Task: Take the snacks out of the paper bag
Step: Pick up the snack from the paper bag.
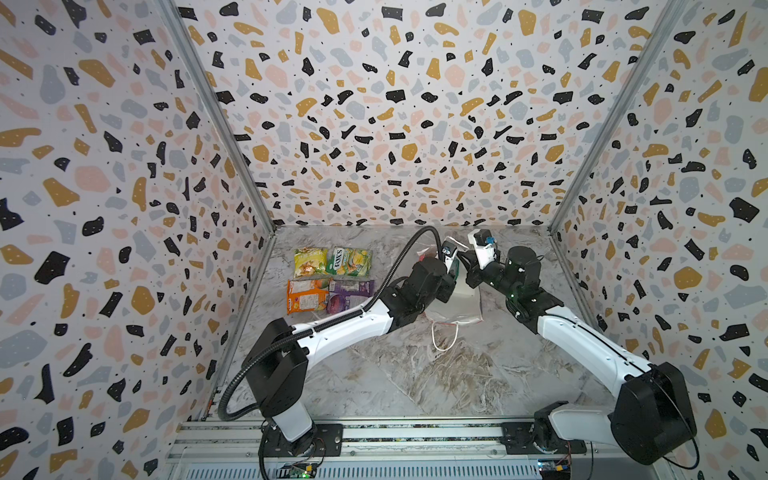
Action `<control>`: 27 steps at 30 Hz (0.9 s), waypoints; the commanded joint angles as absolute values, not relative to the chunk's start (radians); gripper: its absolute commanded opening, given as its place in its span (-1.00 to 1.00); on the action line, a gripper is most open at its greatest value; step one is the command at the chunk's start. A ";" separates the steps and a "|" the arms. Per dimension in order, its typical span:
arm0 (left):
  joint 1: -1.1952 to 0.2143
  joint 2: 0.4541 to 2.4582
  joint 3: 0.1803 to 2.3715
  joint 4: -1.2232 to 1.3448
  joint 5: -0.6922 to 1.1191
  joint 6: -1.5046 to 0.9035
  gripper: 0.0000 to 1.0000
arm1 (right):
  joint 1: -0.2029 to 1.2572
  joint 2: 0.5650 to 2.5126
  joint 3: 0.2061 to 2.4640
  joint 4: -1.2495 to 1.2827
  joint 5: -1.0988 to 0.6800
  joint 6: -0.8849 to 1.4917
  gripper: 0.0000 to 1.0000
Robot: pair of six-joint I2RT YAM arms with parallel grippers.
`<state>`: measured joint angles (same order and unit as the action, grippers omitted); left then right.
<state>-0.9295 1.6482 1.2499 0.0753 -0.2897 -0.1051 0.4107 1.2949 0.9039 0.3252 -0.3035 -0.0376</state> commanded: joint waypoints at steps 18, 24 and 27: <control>-0.946 1.831 1.229 0.213 -0.342 -0.168 -0.18 | 0.416 1.250 0.948 0.340 -0.296 0.015 -1.00; -0.908 1.878 1.298 0.160 -0.405 -0.158 0.16 | 0.416 1.251 0.944 0.346 -0.302 0.014 -1.00; -0.888 1.908 1.338 0.122 -0.415 -0.165 0.24 | 0.416 1.251 0.943 0.347 -0.301 0.015 -1.00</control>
